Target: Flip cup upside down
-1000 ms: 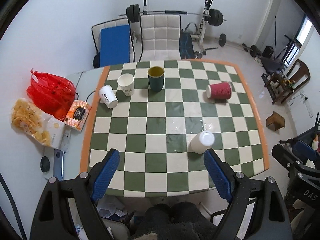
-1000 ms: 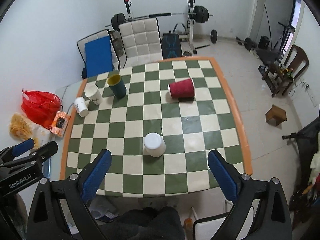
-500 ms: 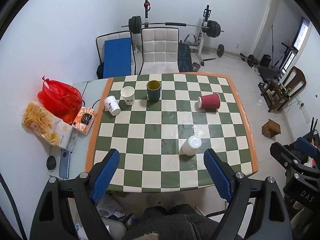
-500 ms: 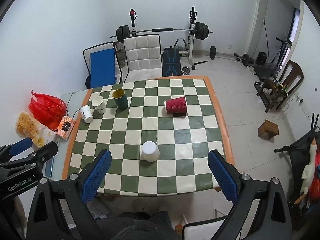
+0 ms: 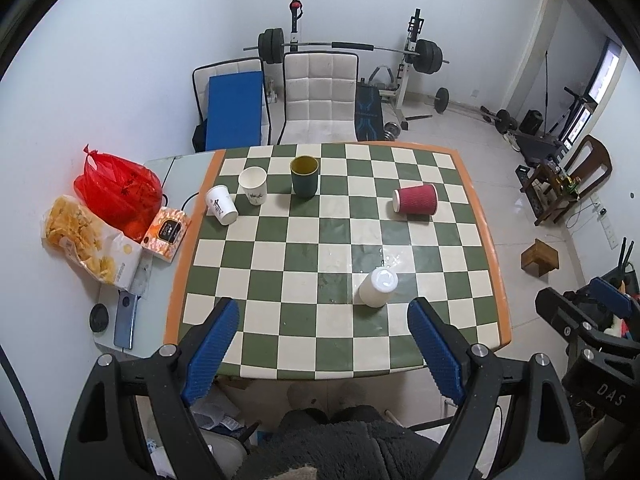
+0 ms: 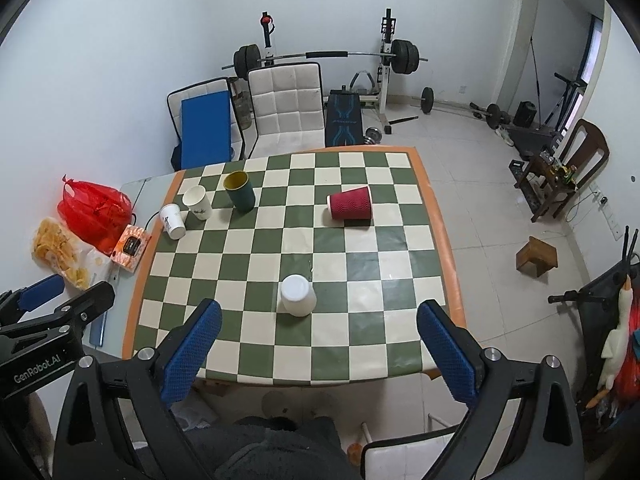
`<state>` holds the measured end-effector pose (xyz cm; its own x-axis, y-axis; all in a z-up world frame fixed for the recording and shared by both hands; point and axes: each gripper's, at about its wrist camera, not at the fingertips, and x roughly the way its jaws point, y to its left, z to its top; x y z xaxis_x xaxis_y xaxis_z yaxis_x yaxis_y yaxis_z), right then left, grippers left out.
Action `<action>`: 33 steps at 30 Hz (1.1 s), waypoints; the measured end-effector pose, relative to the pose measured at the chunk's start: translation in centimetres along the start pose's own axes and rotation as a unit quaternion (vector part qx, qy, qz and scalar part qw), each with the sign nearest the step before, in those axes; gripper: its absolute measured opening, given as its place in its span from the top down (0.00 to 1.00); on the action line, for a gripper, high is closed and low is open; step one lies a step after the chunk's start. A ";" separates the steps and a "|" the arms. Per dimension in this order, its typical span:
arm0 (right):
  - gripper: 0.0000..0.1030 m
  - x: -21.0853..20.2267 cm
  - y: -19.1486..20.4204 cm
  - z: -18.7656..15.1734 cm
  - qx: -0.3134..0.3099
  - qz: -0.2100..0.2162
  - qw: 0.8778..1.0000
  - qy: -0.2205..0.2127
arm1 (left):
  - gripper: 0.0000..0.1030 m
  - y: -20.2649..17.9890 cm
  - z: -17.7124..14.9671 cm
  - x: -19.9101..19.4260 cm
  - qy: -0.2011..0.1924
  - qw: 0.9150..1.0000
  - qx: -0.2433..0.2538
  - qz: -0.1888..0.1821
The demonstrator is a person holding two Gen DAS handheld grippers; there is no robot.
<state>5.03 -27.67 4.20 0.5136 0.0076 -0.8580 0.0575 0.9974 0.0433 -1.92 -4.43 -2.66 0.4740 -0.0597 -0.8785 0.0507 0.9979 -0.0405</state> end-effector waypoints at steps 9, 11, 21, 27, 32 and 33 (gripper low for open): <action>0.02 1.1 0.2 0.3 -0.009 0.000 1.000 0.010 | 0.16 0.8 0.9 1.0 0.002 1.000 -0.011 0.010; 0.02 1.1 0.3 0.3 -0.011 -0.002 1.000 0.008 | 0.16 0.9 1.0 1.2 0.004 1.000 -0.012 0.011; 0.02 1.9 0.6 0.8 -0.014 -0.005 1.000 0.009 | 0.16 1.0 1.2 1.4 0.004 1.000 -0.009 0.015; 0.02 2.2 0.9 1.1 -0.014 -0.001 1.000 0.010 | 0.16 1.0 1.2 1.4 0.003 1.000 -0.007 0.014; 0.02 2.5 1.2 1.3 -0.018 0.004 1.000 0.011 | 0.16 1.2 1.4 1.5 0.005 1.000 -0.005 0.015; 0.02 2.6 1.3 1.3 -0.019 0.005 1.000 0.011 | 0.16 1.2 1.4 1.6 0.006 1.000 -0.005 0.016</action>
<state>7.56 -26.50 2.72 0.4955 0.0186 -0.8684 0.0202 0.9993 0.0329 0.16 -3.32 -3.40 0.4649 -0.0285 -0.8849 0.0277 0.9995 -0.0177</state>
